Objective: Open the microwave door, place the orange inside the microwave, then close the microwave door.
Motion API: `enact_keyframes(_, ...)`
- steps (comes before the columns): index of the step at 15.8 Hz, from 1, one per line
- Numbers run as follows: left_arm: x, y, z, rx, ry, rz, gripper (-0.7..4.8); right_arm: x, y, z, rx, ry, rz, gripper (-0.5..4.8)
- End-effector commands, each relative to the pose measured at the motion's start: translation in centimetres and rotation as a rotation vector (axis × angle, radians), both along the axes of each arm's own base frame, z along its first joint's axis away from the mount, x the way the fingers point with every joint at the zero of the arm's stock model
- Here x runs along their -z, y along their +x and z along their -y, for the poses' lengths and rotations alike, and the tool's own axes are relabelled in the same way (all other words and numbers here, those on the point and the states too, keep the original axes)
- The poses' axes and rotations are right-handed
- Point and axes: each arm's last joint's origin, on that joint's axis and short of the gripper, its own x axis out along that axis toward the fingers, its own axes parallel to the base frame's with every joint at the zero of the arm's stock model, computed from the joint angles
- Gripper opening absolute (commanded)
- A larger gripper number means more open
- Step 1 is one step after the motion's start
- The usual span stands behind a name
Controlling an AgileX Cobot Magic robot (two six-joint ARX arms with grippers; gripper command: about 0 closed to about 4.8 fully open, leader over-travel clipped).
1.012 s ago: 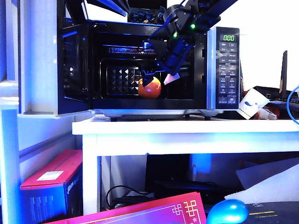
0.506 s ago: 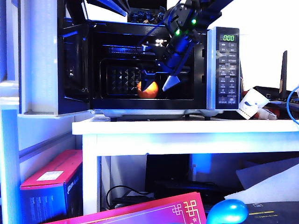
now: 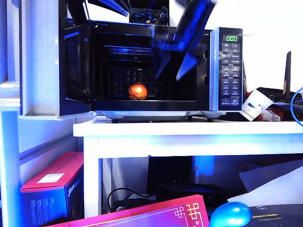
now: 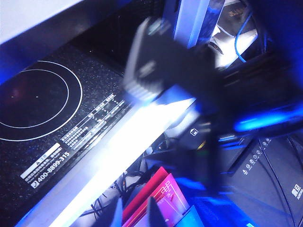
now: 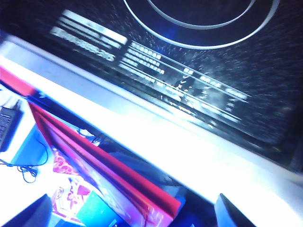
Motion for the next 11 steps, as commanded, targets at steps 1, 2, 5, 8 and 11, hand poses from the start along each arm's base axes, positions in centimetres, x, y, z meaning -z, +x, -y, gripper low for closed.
enact_keyframes(1, -1.9, -1.1, -0.5, -0.001, -0.036, 0.083, 0.83, -3.0, -2.2, 0.9, -0.004, 0.008, 0.019, 4.79)
enact_keyframes(2, -2.9, -1.6, -0.7, 0.0, -0.054, 0.124, 0.83, -4.1, -3.0, 1.2, -0.004, 0.013, 0.03, 4.79)
enact_keyframes(5, -6.2, -4.1, -1.8, -0.009, -0.114, 0.268, 0.83, -8.0, -5.8, 2.5, 0.004, 0.057, 0.108, 4.79)
enact_keyframes(8, -9.0, -7.5, -3.4, -0.046, -0.138, 0.355, 0.83, -12.2, -9.3, 4.1, 0.003, 0.105, 0.215, 4.79)
enact_keyframes(11, -10.7, -11.3, -5.4, -0.11, -0.092, 0.399, 0.78, -15.4, -12.6, 5.6, 0.002, 0.148, 0.309, 3.02)
